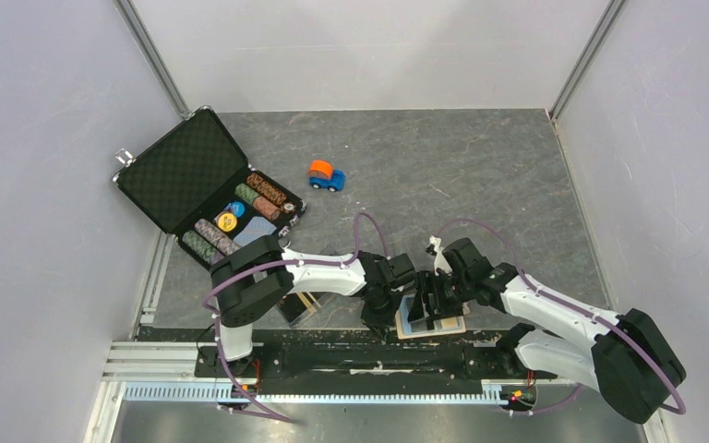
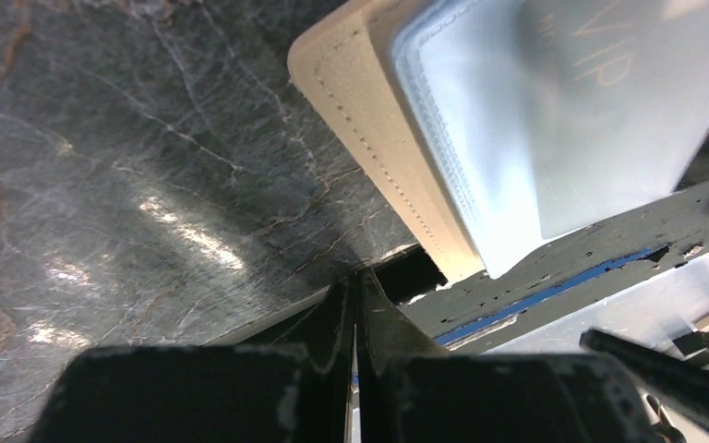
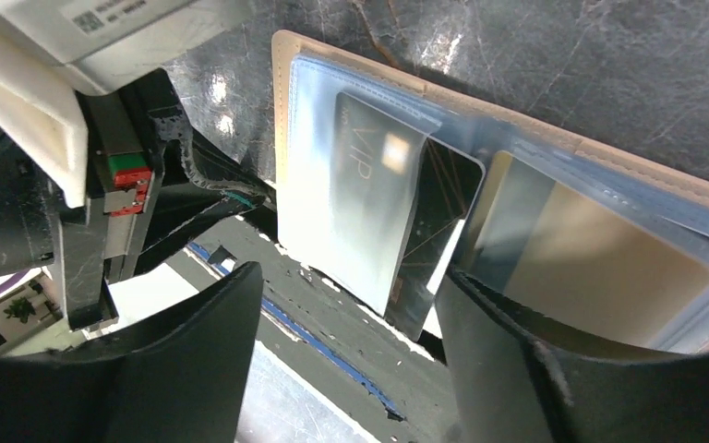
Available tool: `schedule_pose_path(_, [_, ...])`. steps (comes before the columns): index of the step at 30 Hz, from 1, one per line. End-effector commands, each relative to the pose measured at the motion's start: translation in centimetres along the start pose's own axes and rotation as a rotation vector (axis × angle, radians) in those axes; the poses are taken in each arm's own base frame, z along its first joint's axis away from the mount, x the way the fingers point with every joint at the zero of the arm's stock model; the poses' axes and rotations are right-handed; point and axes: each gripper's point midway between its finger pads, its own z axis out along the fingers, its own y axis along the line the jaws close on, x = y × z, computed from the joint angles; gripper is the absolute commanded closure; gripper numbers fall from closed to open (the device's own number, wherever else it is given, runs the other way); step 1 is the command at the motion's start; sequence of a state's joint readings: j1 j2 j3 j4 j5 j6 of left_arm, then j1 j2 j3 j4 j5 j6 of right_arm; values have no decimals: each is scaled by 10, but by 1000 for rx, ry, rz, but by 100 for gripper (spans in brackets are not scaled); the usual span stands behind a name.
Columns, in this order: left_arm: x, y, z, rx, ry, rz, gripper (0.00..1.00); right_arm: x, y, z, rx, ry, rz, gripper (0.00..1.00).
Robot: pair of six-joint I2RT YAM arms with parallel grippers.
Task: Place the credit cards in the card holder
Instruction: Insert the credit card into the card holder.
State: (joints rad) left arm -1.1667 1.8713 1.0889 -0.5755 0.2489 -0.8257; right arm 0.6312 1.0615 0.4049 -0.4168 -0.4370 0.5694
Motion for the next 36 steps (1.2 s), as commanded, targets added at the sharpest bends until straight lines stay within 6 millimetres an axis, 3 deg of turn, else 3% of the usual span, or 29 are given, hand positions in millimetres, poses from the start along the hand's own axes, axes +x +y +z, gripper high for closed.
schedule_pose_path(1, [-26,-10,-3,37,-100,-53,98,7,-42,-4,218,21,-46,26])
schedule_pose_path(7, [-44,-24,-32,130,-197,-79,98,-3,-37,-14,221,-25,-78,10])
schedule_pose_path(11, [-53,-24,-44,177,-230,-108,98,-4,-33,-17,206,-40,-86,7])
schedule_pose_path(27, [-61,-27,-24,201,-169,-143,98,-9,-67,-33,412,-42,-158,2])
schedule_pose_path(33, [-61,-21,-27,170,-186,-151,98,-4,-46,-11,250,-34,-159,7])
schedule_pose_path(36, [-58,-11,-28,126,-194,-151,98,-7,-28,-4,174,-33,-166,20])
